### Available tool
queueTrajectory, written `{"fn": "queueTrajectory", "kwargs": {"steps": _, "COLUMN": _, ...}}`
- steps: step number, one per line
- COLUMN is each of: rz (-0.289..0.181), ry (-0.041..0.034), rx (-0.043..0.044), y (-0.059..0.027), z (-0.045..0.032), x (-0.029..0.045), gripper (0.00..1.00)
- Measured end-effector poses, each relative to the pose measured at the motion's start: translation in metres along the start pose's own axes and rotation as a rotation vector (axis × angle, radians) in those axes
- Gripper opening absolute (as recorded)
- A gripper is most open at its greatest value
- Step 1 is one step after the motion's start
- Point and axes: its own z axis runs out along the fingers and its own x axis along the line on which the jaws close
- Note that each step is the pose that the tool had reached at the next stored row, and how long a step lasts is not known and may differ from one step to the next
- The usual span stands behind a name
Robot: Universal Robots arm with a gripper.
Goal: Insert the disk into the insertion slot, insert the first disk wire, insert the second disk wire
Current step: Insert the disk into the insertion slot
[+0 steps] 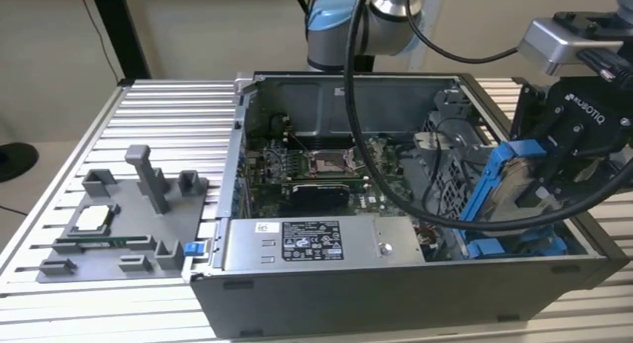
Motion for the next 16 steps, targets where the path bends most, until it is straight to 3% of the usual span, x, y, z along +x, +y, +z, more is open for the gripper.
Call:
{"fn": "queueTrajectory", "kwargs": {"steps": 4, "rz": 0.001, "ry": 0.0021, "rx": -0.0122, "y": -0.0003, "z": -0.0031, "x": -0.0002, "gripper": 0.0}}
{"fn": "queueTrajectory", "kwargs": {"steps": 9, "rz": 0.001, "ry": -0.0016, "rx": -0.0196, "y": -0.0025, "z": -0.0055, "x": 0.0001, "gripper": 0.0}}
{"fn": "queueTrajectory", "kwargs": {"steps": 16, "rz": 0.001, "ry": -0.0066, "rx": -0.0209, "y": -0.0023, "z": -0.0084, "x": 0.0, "gripper": 0.0}}
